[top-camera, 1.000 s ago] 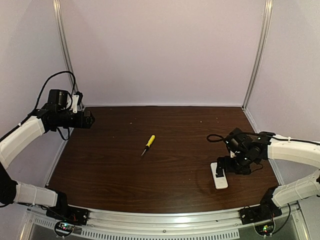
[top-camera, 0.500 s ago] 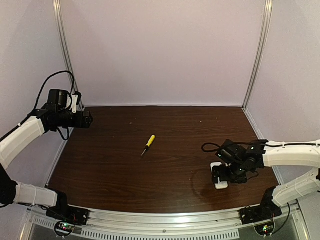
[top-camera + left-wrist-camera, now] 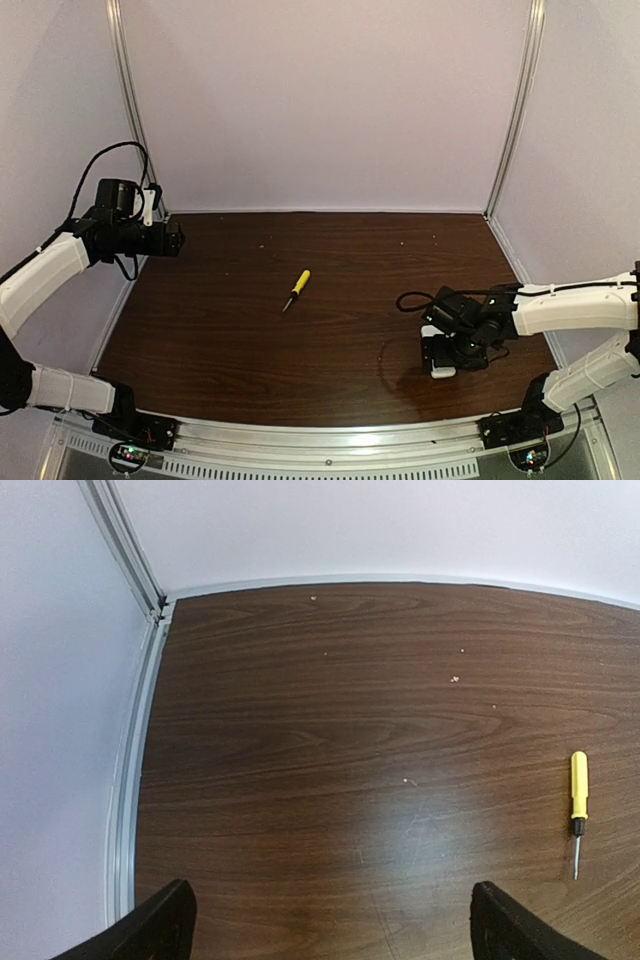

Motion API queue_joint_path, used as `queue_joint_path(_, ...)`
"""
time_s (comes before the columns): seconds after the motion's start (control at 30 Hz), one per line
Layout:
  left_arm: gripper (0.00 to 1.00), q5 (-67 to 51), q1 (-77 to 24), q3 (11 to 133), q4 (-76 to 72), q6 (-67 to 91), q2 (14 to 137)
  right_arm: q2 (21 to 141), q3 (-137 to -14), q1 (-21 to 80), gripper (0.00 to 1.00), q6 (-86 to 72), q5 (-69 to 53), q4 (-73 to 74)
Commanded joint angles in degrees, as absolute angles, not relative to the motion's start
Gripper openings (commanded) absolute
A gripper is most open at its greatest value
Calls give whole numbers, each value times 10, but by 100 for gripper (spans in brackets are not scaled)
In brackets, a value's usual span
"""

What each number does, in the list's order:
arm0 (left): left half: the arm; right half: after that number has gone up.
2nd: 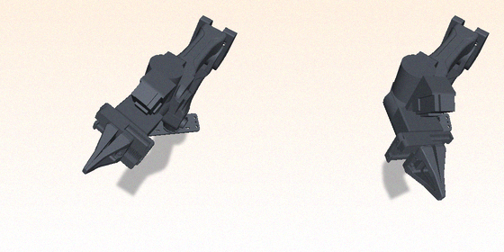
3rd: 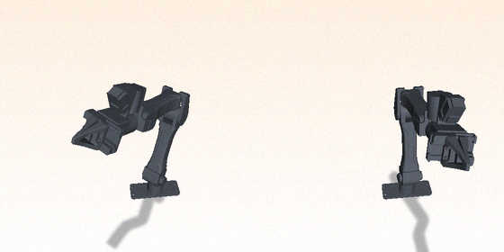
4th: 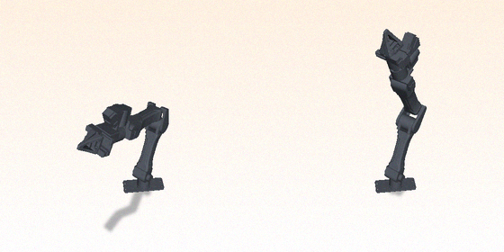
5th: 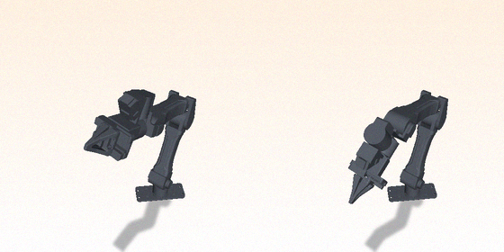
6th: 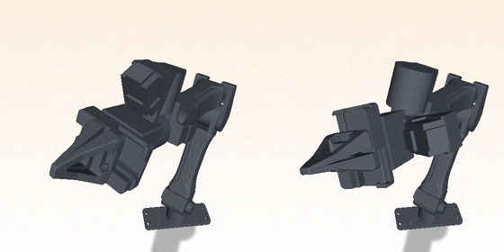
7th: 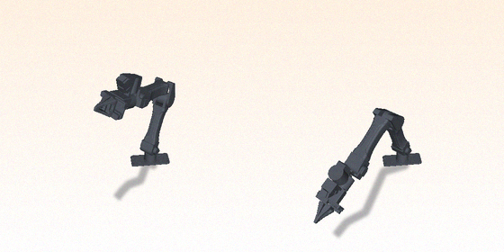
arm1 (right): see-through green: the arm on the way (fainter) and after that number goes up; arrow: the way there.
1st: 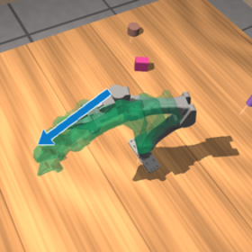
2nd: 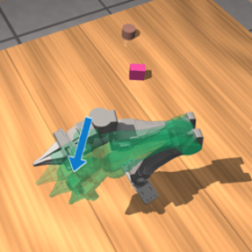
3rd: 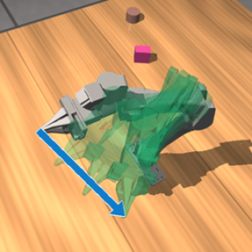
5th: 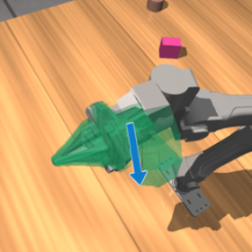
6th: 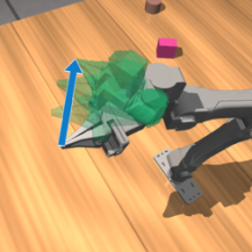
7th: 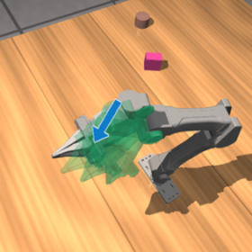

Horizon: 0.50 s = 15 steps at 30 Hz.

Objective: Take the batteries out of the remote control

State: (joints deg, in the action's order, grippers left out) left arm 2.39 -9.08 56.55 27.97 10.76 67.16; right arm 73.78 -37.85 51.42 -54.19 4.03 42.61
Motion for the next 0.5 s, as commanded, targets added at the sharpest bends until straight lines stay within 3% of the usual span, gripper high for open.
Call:
queue_joint_path(0.0, 97, 27, -93, 566, 267, 101, 671, 753, -365, 521, 91, -545, 55, 401)
queue_joint_path(0.47, 97, 28, -93, 565, 267, 101, 669, 764, -329, 523, 69, -556, 52, 363)
